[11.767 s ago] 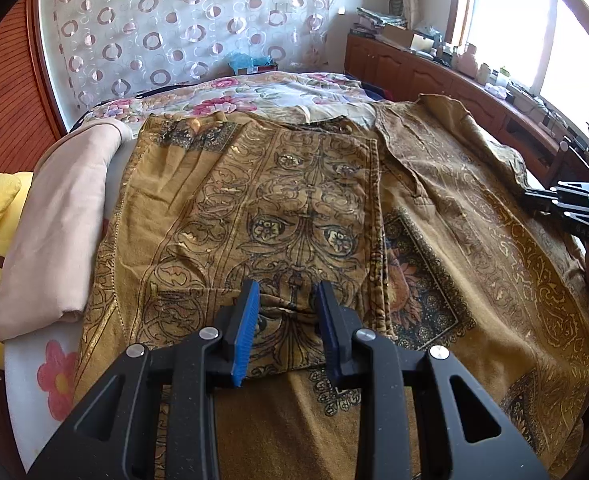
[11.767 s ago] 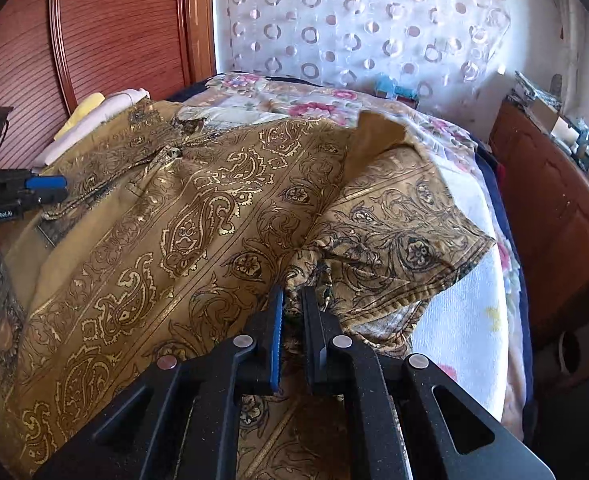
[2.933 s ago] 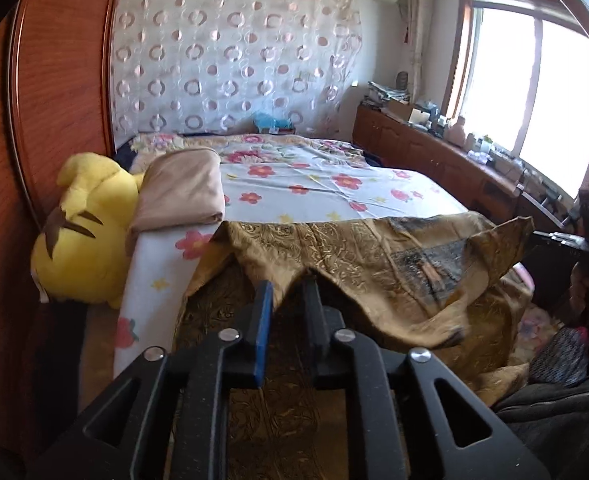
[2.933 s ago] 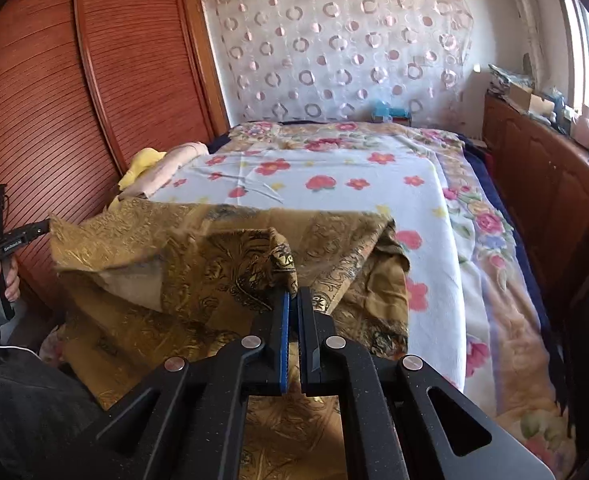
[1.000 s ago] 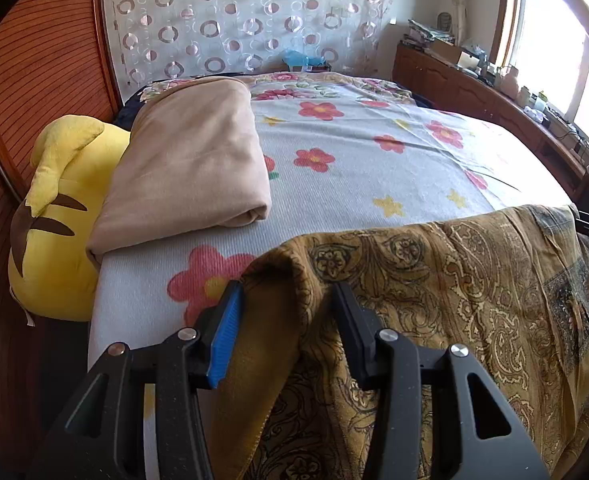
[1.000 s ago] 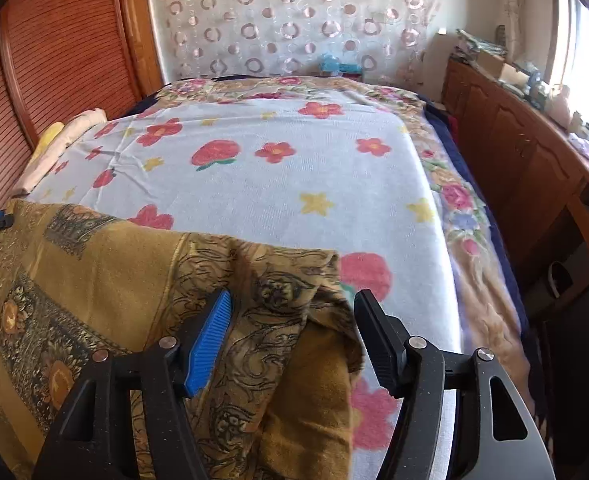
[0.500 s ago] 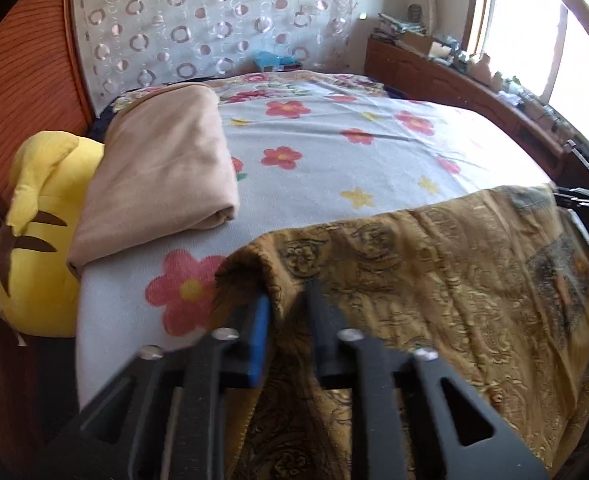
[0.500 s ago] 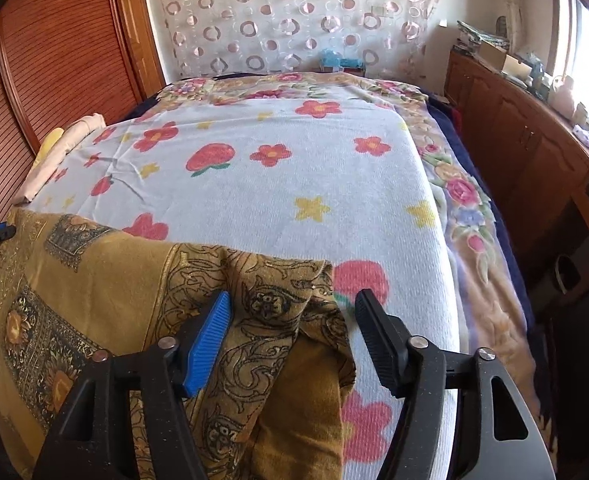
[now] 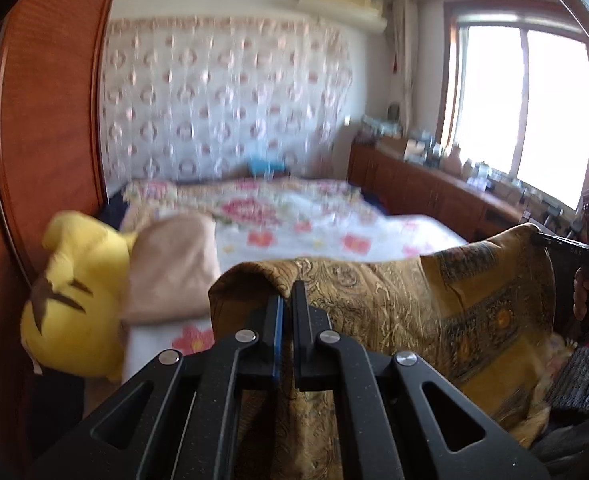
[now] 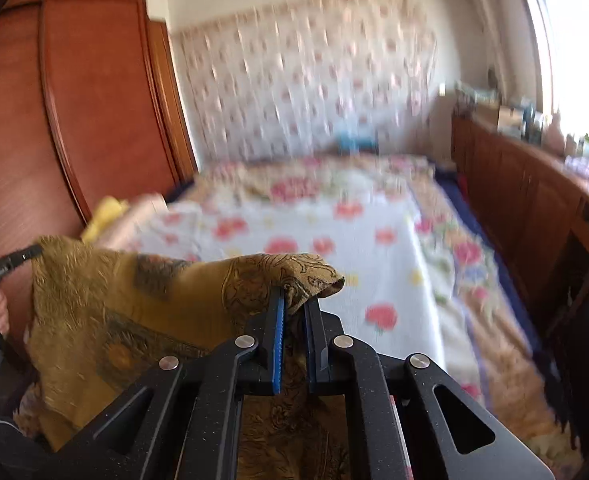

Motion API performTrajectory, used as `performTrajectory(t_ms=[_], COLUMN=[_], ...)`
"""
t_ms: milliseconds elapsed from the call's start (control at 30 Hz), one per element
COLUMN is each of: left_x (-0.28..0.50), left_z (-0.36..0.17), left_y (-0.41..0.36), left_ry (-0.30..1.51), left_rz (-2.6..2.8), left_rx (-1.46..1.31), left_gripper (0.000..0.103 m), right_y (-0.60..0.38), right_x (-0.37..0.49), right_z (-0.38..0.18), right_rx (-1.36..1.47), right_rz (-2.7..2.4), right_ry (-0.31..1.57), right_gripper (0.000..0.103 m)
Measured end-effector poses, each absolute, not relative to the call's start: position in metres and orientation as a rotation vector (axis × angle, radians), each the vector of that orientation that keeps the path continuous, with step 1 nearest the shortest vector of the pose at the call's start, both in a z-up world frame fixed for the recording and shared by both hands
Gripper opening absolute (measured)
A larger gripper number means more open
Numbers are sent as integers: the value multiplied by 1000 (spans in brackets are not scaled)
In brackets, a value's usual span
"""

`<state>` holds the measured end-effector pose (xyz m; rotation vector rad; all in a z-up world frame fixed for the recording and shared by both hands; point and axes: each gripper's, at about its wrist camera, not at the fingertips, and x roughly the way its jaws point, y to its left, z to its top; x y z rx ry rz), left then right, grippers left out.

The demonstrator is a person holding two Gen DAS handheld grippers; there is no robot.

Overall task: Fold small clothes
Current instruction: 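Grasp the garment edge with both grippers and lift it high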

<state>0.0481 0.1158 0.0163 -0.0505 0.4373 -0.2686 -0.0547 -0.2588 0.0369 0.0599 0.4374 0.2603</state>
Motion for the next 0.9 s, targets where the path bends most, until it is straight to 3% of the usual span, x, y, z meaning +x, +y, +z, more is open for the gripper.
performTrajectory(t_ms=[667,900], left_x=[-48,-68], left_z=[231,279], left_y=[127,134], left_ry=[-75,-199], left_rz=[-275,-258], left_rx=[102,120], left_gripper=[4,4], right_y=[-292,-281], right_x=[-181,-199], right_z=[259,317], right_rx=[-74,-172], right_rz=[330,269], right_ry=[-53,-148], right_gripper=[8,8])
